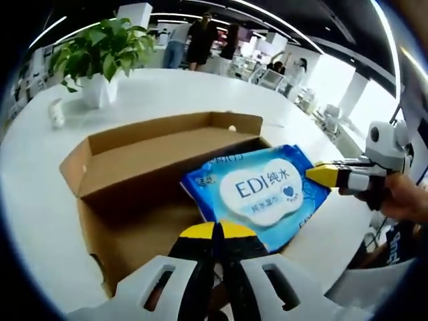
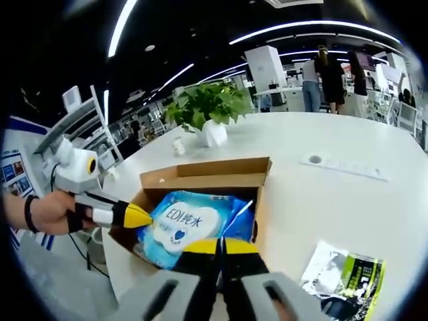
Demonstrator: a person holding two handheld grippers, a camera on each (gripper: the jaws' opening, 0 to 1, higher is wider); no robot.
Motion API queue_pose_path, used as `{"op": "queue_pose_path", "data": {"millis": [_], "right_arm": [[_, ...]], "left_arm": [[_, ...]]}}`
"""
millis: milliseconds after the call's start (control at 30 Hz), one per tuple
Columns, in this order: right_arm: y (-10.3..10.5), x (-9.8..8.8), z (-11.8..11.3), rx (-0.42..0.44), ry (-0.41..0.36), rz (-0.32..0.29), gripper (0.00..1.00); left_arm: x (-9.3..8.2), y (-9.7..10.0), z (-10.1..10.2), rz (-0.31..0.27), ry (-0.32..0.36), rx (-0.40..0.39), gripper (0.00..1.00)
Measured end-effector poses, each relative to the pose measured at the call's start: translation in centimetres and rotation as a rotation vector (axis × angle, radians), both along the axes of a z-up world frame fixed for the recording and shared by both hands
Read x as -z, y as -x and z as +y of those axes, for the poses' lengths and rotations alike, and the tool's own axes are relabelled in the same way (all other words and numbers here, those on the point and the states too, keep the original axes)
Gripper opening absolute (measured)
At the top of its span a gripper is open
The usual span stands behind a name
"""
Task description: Operate the shoe box by opening the lid, removing the specified soft item, and placing it in the target area until the item is outside and the box remains undamaged.
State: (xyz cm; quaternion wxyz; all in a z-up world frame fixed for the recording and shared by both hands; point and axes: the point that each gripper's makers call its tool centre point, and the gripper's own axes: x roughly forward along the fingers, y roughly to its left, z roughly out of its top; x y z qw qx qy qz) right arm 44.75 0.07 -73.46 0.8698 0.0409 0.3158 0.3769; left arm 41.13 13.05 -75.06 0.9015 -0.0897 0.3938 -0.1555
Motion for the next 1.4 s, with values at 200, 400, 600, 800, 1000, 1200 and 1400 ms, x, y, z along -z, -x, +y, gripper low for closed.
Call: {"op": "queue_pose_path", "data": {"millis": [200,400,600,800,1000,1200,1400], "right_arm": [[0.0,-0.2,-1.8,0.026,0.000,-0.003,0.00],[-0.1,-0.7,-3.3,0.050,-0.004,-0.014,0.00],[-0.3,-0.9,-4.6,0.072,-0.009,-0.019,0.00],[-0.3,-1.1,-5.8,0.091,-0.012,-0.023,0.00],[-0.2,-1.3,-7.1,0.109,-0.009,-0.028,0.00],[-0.2,-1.5,-8.6,0.130,-0.007,-0.033,0.00],[0.0,-1.6,-10.1,0.149,-0.006,-0.036,0.00]], "left_arm": [[-0.3,-0.4,-1.7,-0.009,0.005,0.029,0.00],[-0.5,-0.8,-3.1,-0.015,0.009,0.047,0.00],[-0.9,-1.3,-4.2,-0.026,0.012,0.068,0.00],[-1.2,-1.6,-5.3,-0.035,0.012,0.089,0.00],[-1.6,-1.8,-6.6,-0.047,0.013,0.113,0.00],[-1.7,-2.0,-8.1,-0.054,0.017,0.136,0.00],[-2.0,-2.2,-9.4,-0.063,0.023,0.157,0.00]]}}
